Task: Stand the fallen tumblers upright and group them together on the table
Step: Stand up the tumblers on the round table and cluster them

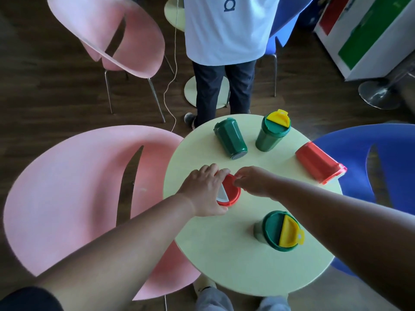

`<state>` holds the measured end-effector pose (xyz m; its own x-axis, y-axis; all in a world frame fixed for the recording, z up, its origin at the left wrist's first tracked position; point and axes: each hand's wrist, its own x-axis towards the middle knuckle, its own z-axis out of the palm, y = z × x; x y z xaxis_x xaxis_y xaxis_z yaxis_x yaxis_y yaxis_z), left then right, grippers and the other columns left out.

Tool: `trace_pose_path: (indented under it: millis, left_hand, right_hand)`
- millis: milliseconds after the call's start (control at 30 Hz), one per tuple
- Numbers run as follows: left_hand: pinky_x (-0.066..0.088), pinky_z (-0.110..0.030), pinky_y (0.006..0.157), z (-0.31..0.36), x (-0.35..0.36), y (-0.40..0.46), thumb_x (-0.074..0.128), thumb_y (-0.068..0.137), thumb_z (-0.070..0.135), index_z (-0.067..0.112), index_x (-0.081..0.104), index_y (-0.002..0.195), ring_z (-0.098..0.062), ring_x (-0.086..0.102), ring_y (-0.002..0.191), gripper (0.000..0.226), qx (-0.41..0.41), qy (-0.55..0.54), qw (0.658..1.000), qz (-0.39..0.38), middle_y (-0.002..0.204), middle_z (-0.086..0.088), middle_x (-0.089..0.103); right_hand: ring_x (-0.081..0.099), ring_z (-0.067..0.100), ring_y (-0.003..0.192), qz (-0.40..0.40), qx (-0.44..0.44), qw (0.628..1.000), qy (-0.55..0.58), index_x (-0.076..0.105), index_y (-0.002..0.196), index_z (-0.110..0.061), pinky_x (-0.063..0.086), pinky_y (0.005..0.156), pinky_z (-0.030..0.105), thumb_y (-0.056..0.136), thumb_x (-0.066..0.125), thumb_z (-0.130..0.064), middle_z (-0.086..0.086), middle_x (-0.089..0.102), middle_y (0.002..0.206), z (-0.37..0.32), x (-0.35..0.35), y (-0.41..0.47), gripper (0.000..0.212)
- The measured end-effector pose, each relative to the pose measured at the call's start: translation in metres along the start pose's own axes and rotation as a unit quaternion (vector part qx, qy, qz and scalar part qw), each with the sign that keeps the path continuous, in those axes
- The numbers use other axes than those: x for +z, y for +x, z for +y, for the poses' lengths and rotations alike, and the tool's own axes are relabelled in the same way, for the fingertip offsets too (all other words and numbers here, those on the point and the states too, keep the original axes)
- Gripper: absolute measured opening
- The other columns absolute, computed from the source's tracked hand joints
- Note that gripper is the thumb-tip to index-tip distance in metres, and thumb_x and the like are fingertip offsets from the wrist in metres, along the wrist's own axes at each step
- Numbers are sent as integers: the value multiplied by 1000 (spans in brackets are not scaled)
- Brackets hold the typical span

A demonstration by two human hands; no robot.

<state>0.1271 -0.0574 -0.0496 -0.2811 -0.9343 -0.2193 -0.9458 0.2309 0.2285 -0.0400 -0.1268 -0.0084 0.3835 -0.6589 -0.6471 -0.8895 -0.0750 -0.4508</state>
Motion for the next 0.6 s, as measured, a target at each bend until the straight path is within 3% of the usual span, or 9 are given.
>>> trace_pose_path:
  millis: [233, 433, 600]
  left_hand:
    - [40, -41, 101, 7, 2, 4, 67, 68, 68, 29, 27, 146, -23, 43, 122, 97, -7, -1, 1000, -14, 130, 0, 40]
    - [39, -41, 101, 11, -3, 9, 68, 66, 71, 30, 29, 144, -24, 44, 122, 97, -8, 7, 1000, -29, 129, 1, 41]
    - [38, -40, 103, 14, -3, 11, 68, 67, 72, 30, 26, 146, -23, 42, 124, 99, -11, 3, 999, -39, 132, 1, 38]
  right_hand:
    - [57, 19, 106, 4, 18, 1000, 4, 62, 125, -21, 48, 90, 33, 95, 50, -30, 2, 63, 119, 11, 2, 1, 34]
    - [60, 17, 99, 3, 23, 999, 48, 65, 119, -22, 51, 87, 33, 93, 51, -31, -2, 65, 102, 21, 0, 1, 31]
    - [62, 19, 104, 24, 11, 997, 73, 66, 120, -20, 51, 93, 36, 93, 58, -33, 0, 66, 114, 31, -19, 14, 31]
